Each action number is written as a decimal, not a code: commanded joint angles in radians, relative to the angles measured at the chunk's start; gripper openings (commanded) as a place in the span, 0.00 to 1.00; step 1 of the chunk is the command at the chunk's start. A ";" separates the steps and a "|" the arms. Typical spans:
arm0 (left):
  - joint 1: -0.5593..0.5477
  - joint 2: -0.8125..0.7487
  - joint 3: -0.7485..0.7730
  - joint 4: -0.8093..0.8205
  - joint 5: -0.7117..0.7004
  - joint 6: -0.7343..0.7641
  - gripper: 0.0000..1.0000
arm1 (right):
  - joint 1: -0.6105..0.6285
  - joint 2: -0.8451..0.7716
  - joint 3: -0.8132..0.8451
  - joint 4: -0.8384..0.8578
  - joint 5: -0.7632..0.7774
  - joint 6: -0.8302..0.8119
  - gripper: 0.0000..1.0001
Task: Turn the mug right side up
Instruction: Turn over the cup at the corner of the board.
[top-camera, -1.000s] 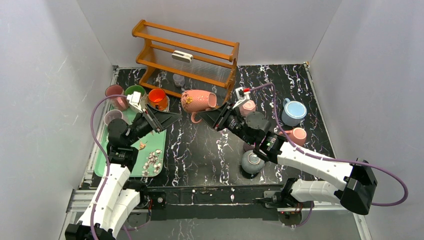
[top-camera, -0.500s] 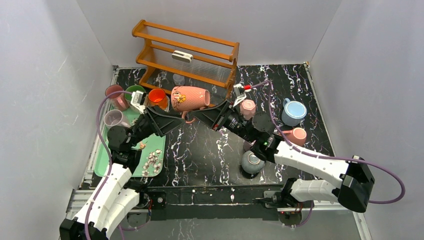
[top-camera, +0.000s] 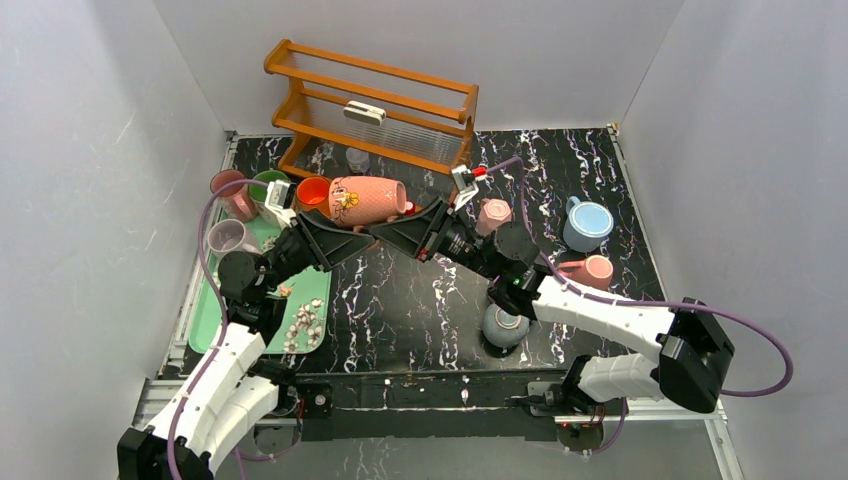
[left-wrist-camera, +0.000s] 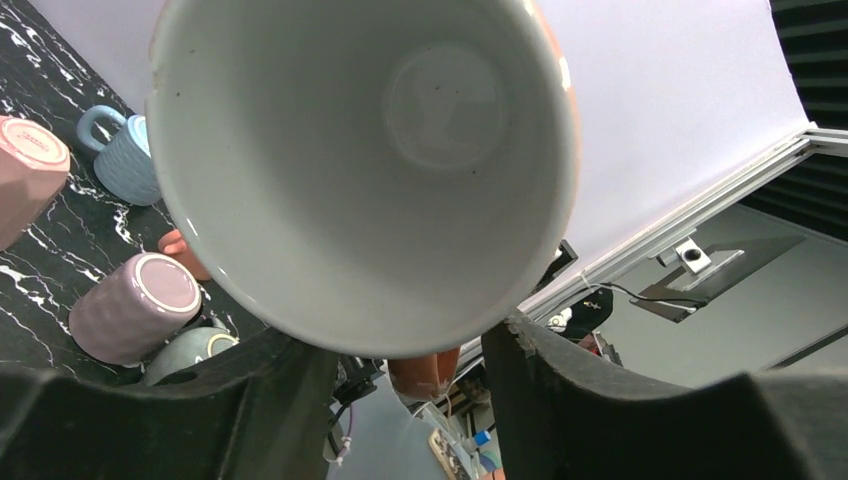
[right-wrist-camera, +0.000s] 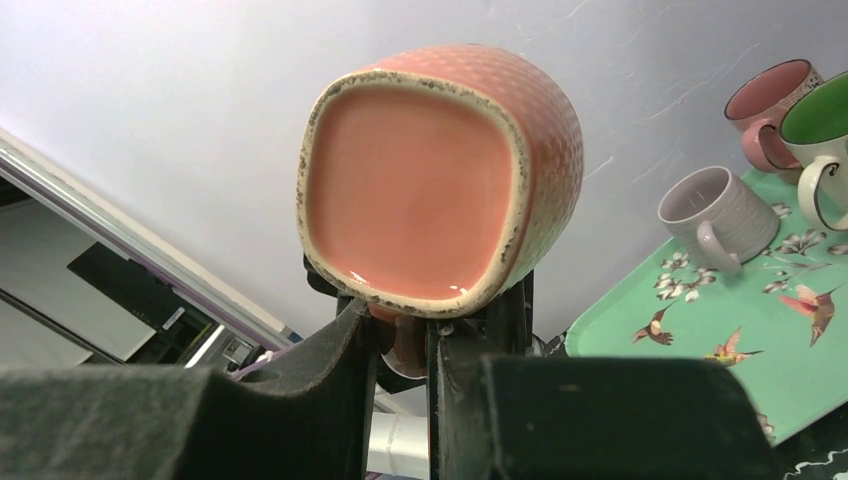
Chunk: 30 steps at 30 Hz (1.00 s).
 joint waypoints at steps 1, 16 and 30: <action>-0.011 0.002 0.023 0.069 0.012 0.011 0.47 | 0.005 0.008 0.074 0.120 -0.043 0.014 0.01; -0.019 0.003 0.043 0.081 0.019 0.034 0.10 | 0.006 0.023 0.088 0.064 -0.076 -0.005 0.01; -0.019 0.019 0.021 0.075 -0.044 0.098 0.00 | 0.005 -0.092 0.038 -0.129 0.050 -0.075 0.62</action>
